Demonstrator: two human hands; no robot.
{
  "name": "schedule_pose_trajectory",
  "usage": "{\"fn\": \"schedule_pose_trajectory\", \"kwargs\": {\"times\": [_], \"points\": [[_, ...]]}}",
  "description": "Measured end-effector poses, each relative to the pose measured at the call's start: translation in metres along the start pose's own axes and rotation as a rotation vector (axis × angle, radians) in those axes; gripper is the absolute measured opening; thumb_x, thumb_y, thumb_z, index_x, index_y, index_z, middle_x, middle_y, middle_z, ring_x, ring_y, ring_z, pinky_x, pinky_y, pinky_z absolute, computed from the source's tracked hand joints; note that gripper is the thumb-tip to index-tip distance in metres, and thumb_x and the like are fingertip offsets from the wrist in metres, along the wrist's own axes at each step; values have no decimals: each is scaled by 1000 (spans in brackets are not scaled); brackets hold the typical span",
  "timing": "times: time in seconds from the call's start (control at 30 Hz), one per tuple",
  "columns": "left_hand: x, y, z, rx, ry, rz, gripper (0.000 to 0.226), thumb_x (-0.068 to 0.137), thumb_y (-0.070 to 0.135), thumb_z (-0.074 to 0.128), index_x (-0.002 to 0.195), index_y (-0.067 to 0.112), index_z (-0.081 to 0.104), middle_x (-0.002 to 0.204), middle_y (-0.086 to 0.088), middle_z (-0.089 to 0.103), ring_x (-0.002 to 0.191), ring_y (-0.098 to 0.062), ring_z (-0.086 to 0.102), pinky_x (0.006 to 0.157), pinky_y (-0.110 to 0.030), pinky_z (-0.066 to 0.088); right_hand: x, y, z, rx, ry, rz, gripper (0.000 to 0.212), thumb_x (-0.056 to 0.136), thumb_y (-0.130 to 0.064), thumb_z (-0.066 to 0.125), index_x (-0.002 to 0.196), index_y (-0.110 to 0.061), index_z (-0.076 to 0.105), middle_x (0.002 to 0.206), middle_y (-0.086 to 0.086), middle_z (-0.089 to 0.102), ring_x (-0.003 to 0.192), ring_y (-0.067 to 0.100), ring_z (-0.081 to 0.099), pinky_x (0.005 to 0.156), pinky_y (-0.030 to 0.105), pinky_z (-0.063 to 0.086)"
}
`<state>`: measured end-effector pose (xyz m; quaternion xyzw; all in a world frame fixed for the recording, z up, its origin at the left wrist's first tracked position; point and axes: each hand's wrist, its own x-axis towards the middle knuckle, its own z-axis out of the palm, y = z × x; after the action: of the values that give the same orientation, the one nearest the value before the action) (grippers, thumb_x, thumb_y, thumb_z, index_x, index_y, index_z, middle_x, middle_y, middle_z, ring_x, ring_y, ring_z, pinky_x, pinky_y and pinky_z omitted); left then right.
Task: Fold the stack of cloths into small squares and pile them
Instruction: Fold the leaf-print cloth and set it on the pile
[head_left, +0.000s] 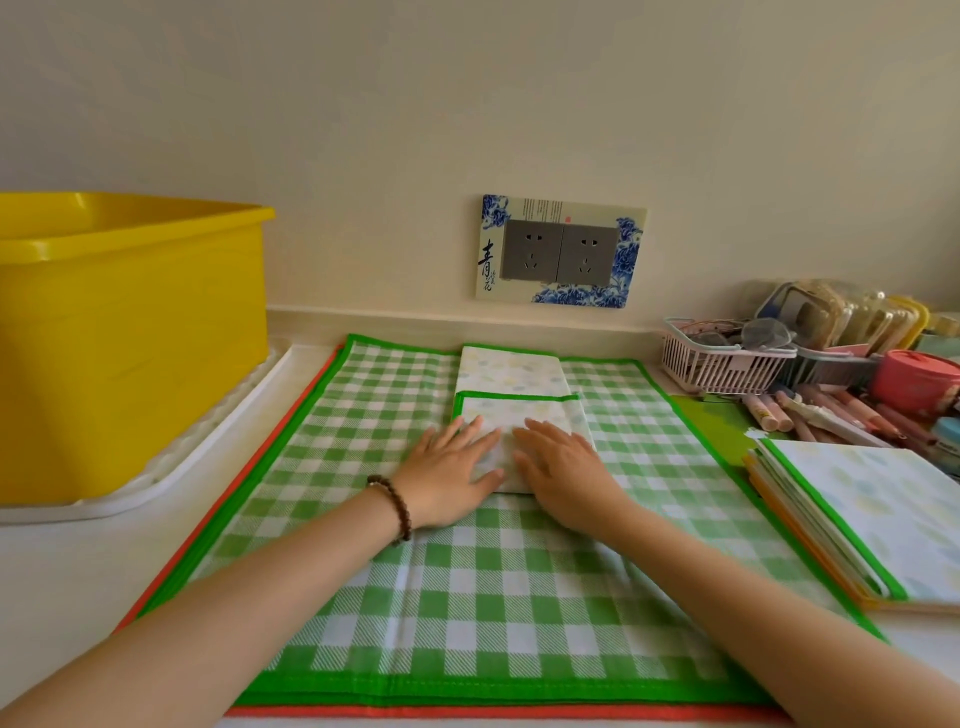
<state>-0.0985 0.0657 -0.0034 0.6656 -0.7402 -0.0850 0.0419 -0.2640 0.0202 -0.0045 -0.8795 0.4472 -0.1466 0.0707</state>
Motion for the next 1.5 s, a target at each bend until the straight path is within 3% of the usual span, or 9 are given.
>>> {"fn": "schedule_pose_trajectory", "kwargs": {"times": [0.23,0.57,0.77,0.9,1.0,1.1,1.23,1.37,1.5], "points": [[0,2,6,20,-37,-41,61,99,50,13,150,23,-7,157,4,-15,144,-13,-14,118,-38,-5,4,4,13,-81,-179,-22,52,101,-44,14,150,-30,9,158,-10,4,145,9,1,118,33,-2],[-2,0,7,11,-48,-48,62,99,49,12,150,21,-9,157,2,-17,144,-12,-15,119,-36,-5,-4,50,-6,-97,-278,2,62,95,-58,13,150,-32,0,158,-12,-4,144,5,-7,117,30,-6],[-3,0,7,14,-53,-53,62,99,50,10,149,21,-11,156,2,-19,144,-13,-16,118,-35,-6,-15,76,-17,-96,-317,56,60,96,-55,11,149,-32,-5,157,-14,-8,144,5,-10,117,30,-7],[-4,0,7,8,-43,-52,63,98,50,10,149,20,-10,156,2,-18,144,-13,-15,118,-34,-6,-15,72,-22,35,-278,52,58,98,-50,20,150,-29,5,158,-12,0,144,5,-1,116,28,-2],[-4,0,8,3,-41,-51,64,98,52,10,149,21,-10,156,2,-18,144,-13,-15,118,-34,-6,-27,68,-35,161,-179,21,53,97,-45,33,148,-33,20,155,-15,17,142,7,18,114,25,14],[-4,0,8,-7,-33,-46,64,98,52,11,150,21,-10,156,2,-18,144,-12,-15,118,-34,-6,-43,65,-48,45,-163,-68,51,93,-49,41,143,-42,29,147,-18,34,135,6,33,111,26,28],[-4,-1,8,-43,-18,-42,61,97,54,13,150,28,-5,157,5,-16,144,-11,-14,117,-33,-6,-48,63,-52,-125,-170,-176,45,93,-49,44,137,-40,42,143,-21,41,130,2,39,108,20,29],[-7,-1,6,-102,-20,-14,60,94,61,18,148,40,4,157,8,-12,144,-12,-12,117,-35,-6,-43,57,-54,-216,-169,-173,42,95,-44,44,136,-37,44,140,-16,47,126,7,46,105,24,37],[-8,-4,1,-147,-46,6,71,86,70,28,148,41,9,158,7,-8,145,-13,-11,116,-37,-5,-39,51,-56,-211,-157,-152,42,94,-38,50,135,-33,46,137,-14,50,123,8,50,102,23,39]]}}
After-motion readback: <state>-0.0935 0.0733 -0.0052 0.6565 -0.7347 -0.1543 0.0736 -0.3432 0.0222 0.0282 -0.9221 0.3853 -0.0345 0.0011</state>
